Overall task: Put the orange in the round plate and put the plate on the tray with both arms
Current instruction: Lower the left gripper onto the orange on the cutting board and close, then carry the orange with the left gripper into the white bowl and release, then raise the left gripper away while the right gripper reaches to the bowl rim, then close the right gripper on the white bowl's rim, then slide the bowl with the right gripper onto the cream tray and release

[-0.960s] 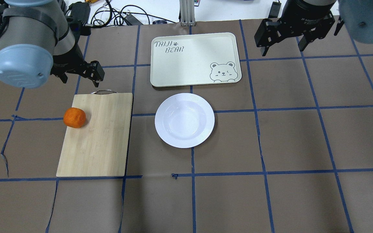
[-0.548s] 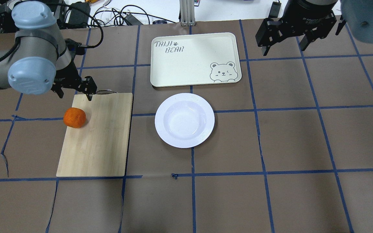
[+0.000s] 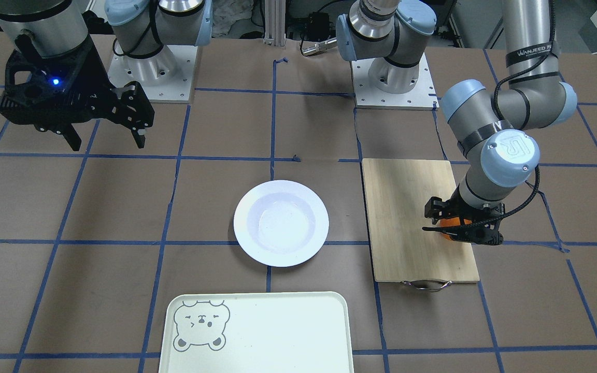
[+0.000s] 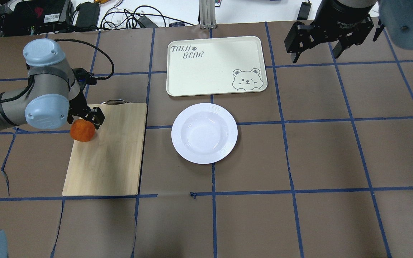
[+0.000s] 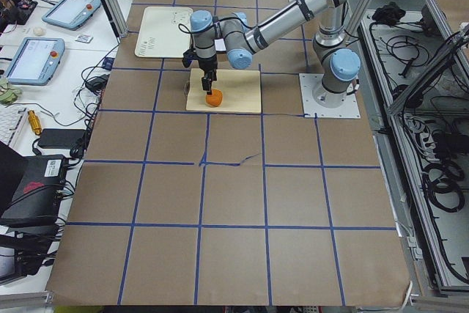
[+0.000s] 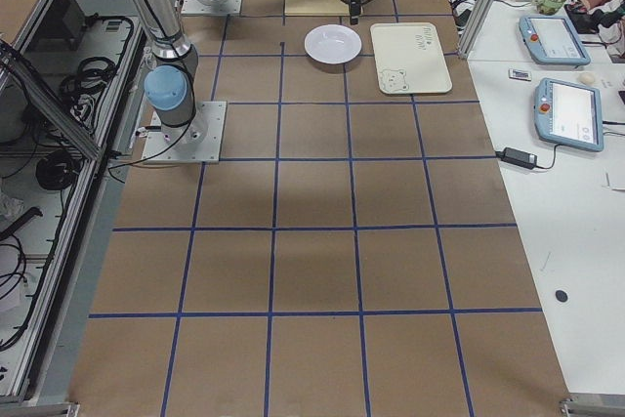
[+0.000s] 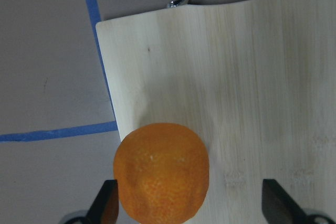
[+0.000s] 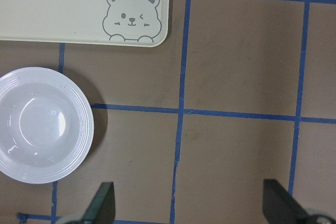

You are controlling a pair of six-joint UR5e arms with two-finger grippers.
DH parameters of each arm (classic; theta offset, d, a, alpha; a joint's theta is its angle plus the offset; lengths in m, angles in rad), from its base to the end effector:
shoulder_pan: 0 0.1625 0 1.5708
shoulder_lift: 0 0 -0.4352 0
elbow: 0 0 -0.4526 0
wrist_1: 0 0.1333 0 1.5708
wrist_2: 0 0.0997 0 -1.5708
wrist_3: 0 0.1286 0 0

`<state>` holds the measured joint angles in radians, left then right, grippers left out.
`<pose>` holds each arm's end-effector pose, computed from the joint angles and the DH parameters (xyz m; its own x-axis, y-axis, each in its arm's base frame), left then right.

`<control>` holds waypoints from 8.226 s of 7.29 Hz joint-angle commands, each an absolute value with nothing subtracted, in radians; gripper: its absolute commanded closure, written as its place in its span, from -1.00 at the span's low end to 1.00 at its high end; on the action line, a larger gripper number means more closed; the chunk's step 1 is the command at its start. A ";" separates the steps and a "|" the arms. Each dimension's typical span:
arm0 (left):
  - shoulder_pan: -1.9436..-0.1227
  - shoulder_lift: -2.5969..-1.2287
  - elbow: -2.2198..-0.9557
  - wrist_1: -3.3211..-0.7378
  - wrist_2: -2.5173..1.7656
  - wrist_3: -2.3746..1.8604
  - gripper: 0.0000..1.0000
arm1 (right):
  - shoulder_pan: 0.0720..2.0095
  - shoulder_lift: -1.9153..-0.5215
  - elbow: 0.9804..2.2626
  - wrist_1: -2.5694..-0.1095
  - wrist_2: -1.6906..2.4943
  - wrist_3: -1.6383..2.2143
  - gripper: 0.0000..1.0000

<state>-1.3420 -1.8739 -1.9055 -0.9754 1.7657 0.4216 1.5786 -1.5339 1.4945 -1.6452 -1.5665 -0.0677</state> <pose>0.0277 -0.5970 0.1781 -0.9663 0.2025 -0.1592 0.1850 0.9756 0.1179 0.1384 -0.5809 0.4988 -0.9971 -0.0755 0.0034 -0.0754 0.9907 -0.1136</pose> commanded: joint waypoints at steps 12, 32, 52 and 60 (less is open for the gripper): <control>-1.716 -1.907 -1.789 -1.012 1.571 -0.424 0.54 | 1.575 -1.534 1.496 -1.647 -1.575 -0.074 -1.00; -1.595 -1.577 -1.473 -1.612 1.556 0.057 -1.00 | 1.696 -1.267 2.151 -2.691 -1.195 0.376 -1.00; -1.594 -1.575 -1.499 -1.503 1.559 0.055 -1.00 | 1.735 -1.189 2.163 -2.783 -1.143 0.561 0.80; -1.591 -1.577 -1.500 -1.503 1.559 0.057 -1.00 | 1.671 -1.180 1.909 -2.704 -1.077 0.715 1.00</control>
